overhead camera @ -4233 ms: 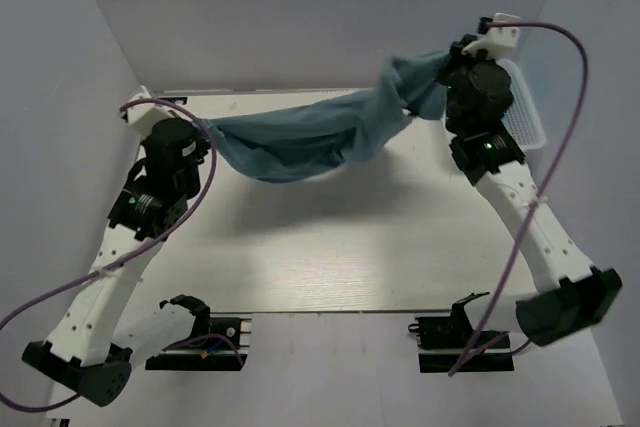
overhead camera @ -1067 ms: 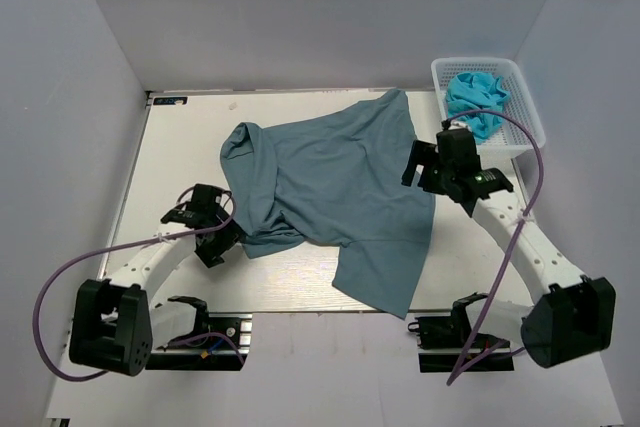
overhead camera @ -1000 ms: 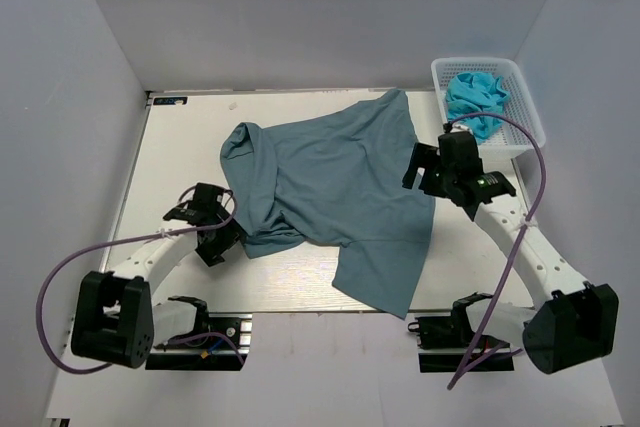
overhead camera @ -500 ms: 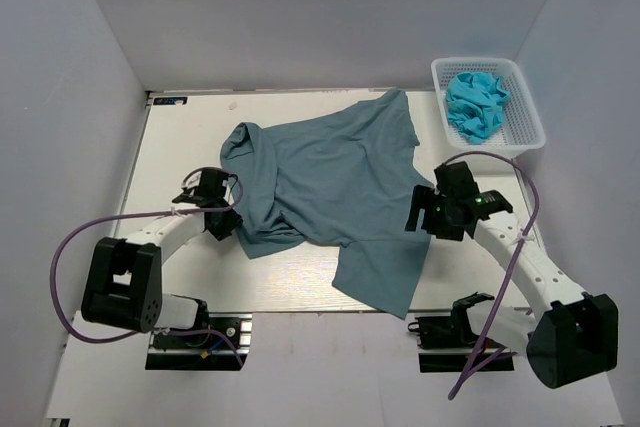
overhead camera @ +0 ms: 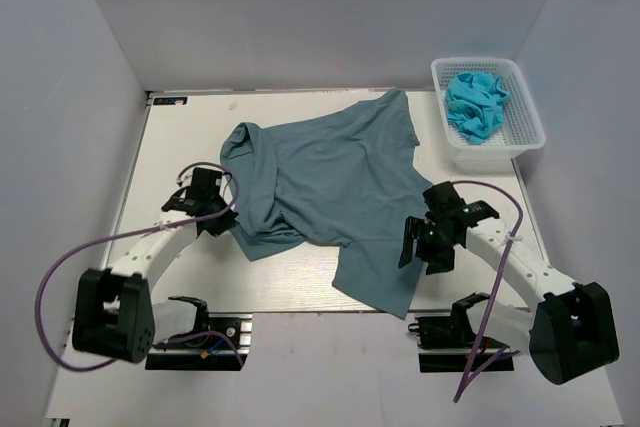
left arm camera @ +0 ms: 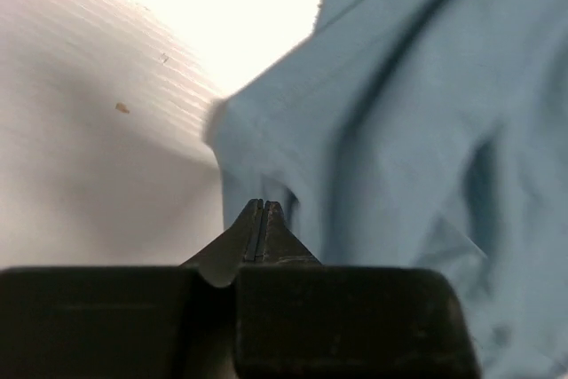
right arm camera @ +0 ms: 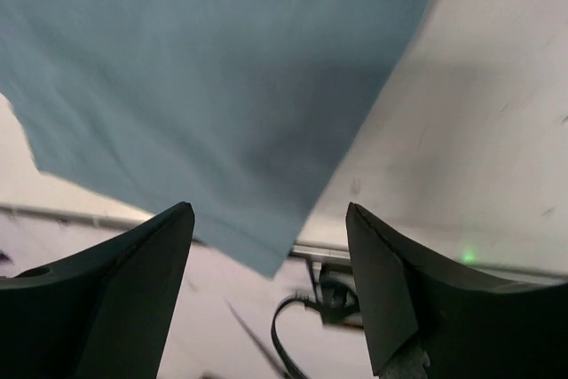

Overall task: Fold and stack the t-shirts
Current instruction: Flatten out the tshirt

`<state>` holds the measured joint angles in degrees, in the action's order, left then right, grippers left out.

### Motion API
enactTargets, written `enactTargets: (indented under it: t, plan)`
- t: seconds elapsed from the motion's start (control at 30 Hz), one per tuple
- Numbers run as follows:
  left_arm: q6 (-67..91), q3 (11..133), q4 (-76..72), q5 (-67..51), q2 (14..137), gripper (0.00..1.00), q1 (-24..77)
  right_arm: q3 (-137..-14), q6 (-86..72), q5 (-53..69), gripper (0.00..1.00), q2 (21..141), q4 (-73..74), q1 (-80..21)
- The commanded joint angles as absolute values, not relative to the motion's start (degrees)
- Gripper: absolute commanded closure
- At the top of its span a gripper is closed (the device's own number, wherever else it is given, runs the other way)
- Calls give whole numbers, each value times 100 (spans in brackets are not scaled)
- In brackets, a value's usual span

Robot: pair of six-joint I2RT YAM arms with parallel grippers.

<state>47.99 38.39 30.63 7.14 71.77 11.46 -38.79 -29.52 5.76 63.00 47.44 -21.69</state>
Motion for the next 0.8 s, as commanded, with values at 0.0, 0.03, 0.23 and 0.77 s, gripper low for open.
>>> enactTargets:
  t: [0.0, 0.03, 0.23, 0.77]
  plan:
    - [4632, 4096, 3585, 773, 6382, 100, 1169, -3675, -3225, 1124, 25, 6319, 5413, -2364]
    - [4632, 4174, 3743, 773, 6233, 100, 1169, -3648, -3226, 1125, 27, 6258, 5458, -2434]
    - [4421, 4367, 4174, 624, 5441, 100, 1169, -3420, -3322, 1423, 28, 6582, 5187, -2943]
    - [4719, 3753, 4096, 422, 5625, 76, 1116, -3638, -3507, 1063, 73, 7831, 3948, -3832]
